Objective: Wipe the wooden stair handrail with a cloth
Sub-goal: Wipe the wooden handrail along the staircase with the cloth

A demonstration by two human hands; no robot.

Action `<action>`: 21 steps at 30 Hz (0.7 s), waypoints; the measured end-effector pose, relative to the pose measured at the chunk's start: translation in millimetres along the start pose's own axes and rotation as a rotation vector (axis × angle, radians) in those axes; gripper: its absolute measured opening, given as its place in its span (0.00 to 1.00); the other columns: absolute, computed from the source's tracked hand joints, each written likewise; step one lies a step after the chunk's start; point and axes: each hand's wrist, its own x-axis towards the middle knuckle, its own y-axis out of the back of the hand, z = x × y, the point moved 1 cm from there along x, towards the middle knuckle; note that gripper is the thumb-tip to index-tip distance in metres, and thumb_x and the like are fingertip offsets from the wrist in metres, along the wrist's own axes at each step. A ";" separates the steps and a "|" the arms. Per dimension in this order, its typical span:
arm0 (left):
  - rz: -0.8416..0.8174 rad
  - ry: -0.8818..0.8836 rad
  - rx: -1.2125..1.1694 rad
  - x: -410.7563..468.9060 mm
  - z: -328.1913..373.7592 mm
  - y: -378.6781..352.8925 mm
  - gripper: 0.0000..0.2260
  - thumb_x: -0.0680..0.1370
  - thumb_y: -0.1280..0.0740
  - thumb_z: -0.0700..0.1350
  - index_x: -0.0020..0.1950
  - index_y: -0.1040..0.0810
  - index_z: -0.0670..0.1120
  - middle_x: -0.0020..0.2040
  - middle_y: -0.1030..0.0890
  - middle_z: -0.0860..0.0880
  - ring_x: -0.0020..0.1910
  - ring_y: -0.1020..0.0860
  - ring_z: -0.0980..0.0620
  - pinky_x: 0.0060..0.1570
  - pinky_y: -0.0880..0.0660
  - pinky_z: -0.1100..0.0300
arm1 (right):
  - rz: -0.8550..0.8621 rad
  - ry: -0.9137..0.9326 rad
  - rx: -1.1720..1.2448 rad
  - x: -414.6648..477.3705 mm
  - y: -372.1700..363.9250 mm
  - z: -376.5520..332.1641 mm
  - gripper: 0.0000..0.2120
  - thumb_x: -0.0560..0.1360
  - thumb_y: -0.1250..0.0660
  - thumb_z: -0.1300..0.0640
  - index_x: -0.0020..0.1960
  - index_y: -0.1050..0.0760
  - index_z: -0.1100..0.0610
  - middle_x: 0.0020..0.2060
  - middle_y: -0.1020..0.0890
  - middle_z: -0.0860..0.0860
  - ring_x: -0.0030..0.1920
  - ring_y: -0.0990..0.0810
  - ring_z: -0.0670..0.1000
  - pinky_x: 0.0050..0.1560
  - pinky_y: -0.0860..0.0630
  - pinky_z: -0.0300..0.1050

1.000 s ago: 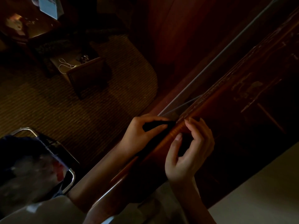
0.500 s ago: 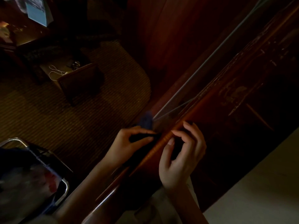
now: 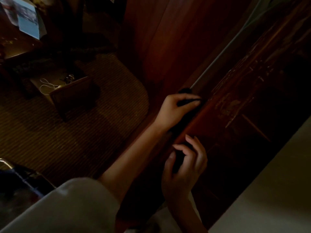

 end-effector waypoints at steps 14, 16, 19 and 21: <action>-0.004 -0.025 -0.004 63.6 19.9 -25.3 0.08 0.78 0.31 0.40 0.56 0.18 0.40 0.48 0.17 0.50 0.45 0.19 0.57 0.50 0.22 0.64 | -0.007 0.038 0.015 -8.5 -5.7 13.3 0.08 0.80 0.42 0.55 0.57 0.28 0.51 0.64 0.27 0.49 0.71 0.32 0.51 0.70 0.35 0.52; 0.000 -0.012 -0.040 79.7 25.1 -34.5 0.09 0.79 0.32 0.40 0.57 0.18 0.39 0.49 0.17 0.48 0.47 0.18 0.53 0.52 0.21 0.59 | -0.005 0.056 -0.003 -10.4 -6.5 14.1 0.09 0.79 0.41 0.56 0.58 0.28 0.52 0.64 0.28 0.50 0.71 0.33 0.51 0.69 0.34 0.55; 0.025 -0.029 -0.152 56.4 9.7 -30.5 0.09 0.79 0.33 0.37 0.58 0.19 0.40 0.52 0.17 0.45 0.51 0.18 0.50 0.54 0.21 0.55 | -0.001 0.039 0.035 -9.7 -6.5 13.4 0.09 0.79 0.40 0.57 0.57 0.27 0.51 0.64 0.28 0.48 0.72 0.32 0.50 0.71 0.36 0.49; 0.026 -0.025 -0.174 15.3 -9.2 -15.9 0.09 0.79 0.34 0.37 0.57 0.20 0.44 0.50 0.17 0.53 0.51 0.19 0.58 0.52 0.24 0.64 | 0.002 0.015 0.074 -8.1 -5.9 11.5 0.09 0.77 0.39 0.57 0.56 0.26 0.51 0.64 0.27 0.47 0.70 0.31 0.50 0.70 0.37 0.46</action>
